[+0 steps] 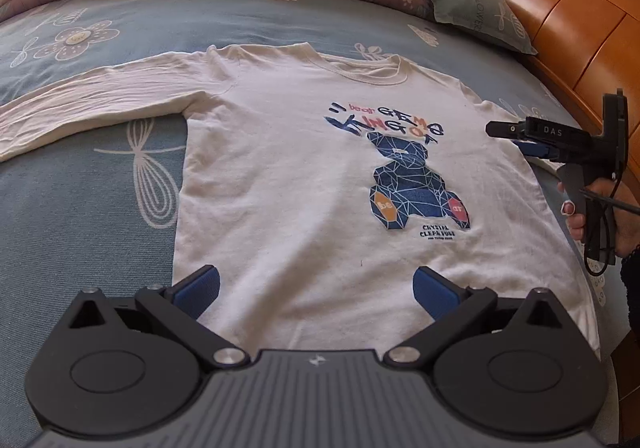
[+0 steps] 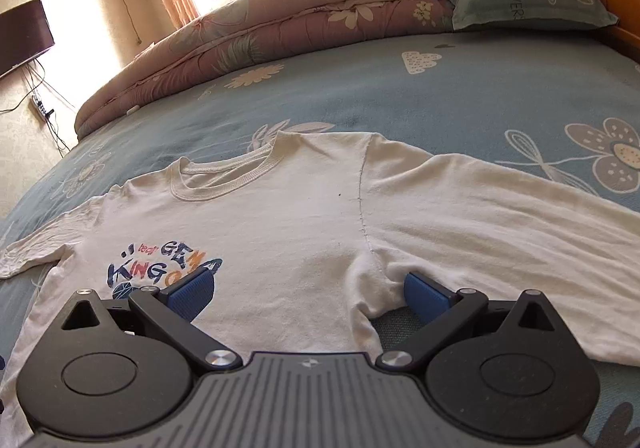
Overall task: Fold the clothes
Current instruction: 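Move the open right gripper over the sleeve beside the shirt body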
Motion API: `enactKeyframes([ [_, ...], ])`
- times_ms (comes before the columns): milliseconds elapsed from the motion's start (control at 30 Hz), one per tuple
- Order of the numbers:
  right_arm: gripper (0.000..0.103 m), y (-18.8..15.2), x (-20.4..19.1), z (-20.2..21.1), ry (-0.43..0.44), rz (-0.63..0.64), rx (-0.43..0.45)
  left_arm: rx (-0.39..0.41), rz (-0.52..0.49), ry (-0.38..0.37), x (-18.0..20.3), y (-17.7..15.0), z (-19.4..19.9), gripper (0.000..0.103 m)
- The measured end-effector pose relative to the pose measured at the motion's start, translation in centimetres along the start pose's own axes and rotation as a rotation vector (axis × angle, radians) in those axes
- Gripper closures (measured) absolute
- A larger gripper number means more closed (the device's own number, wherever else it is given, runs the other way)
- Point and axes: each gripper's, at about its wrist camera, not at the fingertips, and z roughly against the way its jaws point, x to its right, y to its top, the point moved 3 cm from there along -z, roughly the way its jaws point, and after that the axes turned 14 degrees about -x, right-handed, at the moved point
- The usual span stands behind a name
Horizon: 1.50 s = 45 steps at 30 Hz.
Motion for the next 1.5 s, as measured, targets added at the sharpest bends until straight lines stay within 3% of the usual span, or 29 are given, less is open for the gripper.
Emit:
enactKeyframes([
  [300,0.0,0.8,-0.4,0.5,-0.124,0.113,0.011,-0.024,0.026,-0.006,-0.5,0.5,-1.4,0.001],
  [367,0.0,0.4,-2.0,1.3,-0.078,0.165,0.037,-0.027,0.022,-0.004,-0.4,0.6,-1.6,0.001],
  [467,0.0,-0.6,-3.4,0.5,-0.037,0.204,-0.013,-0.021,0.01,-0.005,0.0,0.6,-1.3,0.001],
  [667,0.0,-3.8,-2.1,1.1,-0.189,0.19,-0.089,-0.017,-0.009,-0.002,0.1,0.1,-0.5,0.001],
  [867,0.0,-3.2,-5.1,4.6,-0.071,0.243,0.011,0.002,-0.004,0.009,0.6,0.3,-0.1,0.001],
  [1067,0.0,-3.7,-4.7,0.2,-0.126,0.207,-0.106,0.008,-0.019,0.012,0.9,0.0,0.3,0.001],
  [1167,0.0,-5.3,-3.9,2.1,-0.098,0.233,-0.094,0.006,-0.022,0.014,0.6,-0.1,0.4,0.001],
  [1367,0.0,-1.4,-2.5,4.7,-0.134,0.209,0.069,0.023,-0.027,0.024,1.1,0.6,0.2,0.001],
  [1500,0.0,0.0,0.2,0.6,-0.16,0.138,-0.041,0.021,-0.053,0.014,1.6,0.4,0.2,0.001],
])
